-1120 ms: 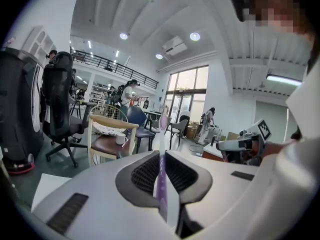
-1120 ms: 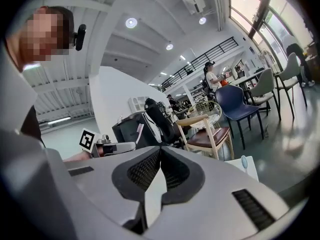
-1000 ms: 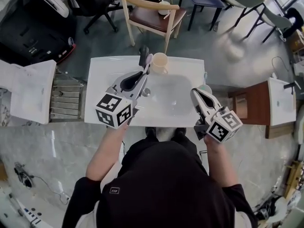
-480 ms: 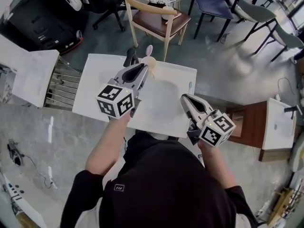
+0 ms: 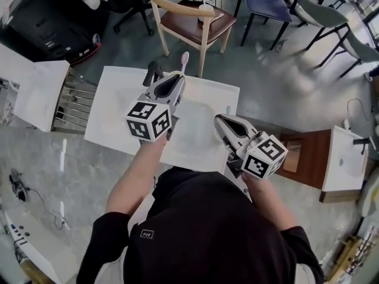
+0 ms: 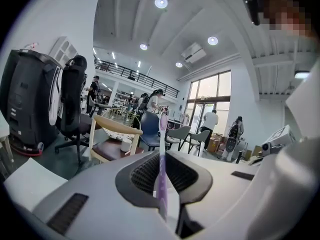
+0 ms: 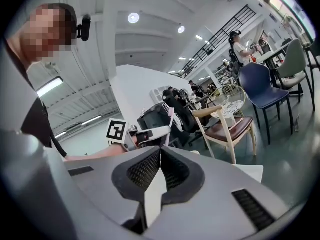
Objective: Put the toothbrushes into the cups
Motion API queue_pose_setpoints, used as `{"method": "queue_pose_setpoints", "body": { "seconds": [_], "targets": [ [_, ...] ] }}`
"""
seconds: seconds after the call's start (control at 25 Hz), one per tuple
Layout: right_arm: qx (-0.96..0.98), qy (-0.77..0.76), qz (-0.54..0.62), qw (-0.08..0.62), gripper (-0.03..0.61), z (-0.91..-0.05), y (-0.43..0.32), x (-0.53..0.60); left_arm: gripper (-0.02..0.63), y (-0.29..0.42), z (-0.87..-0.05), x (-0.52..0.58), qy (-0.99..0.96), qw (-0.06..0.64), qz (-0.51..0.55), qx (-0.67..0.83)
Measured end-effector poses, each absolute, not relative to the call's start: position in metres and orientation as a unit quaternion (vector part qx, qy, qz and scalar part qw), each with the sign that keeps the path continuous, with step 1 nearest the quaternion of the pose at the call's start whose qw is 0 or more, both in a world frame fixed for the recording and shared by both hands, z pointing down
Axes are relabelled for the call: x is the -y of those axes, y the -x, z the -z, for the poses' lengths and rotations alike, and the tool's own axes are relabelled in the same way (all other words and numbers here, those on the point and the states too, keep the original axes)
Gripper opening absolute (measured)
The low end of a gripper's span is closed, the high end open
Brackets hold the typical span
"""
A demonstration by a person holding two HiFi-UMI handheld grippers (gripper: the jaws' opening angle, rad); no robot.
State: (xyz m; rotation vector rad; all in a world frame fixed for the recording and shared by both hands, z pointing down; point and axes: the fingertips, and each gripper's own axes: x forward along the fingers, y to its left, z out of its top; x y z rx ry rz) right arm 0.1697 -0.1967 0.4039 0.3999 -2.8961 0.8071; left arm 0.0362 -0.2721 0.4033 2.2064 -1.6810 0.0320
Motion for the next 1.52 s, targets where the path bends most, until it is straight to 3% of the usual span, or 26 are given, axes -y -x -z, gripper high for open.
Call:
{"method": "queue_pose_setpoints", "body": {
  "seconds": [0.84,1.52],
  "targets": [
    [0.929,-0.195,-0.309,0.056,0.028,-0.435,-0.175,0.245,0.046,-0.010,-0.470,0.346,-0.764,0.232,-0.017,0.602],
    [0.912,-0.230,-0.339,0.020,0.028,-0.449,-0.196,0.272,0.046,0.000,-0.484,0.381,-0.758,0.208,-0.021,0.617]
  ]
}}
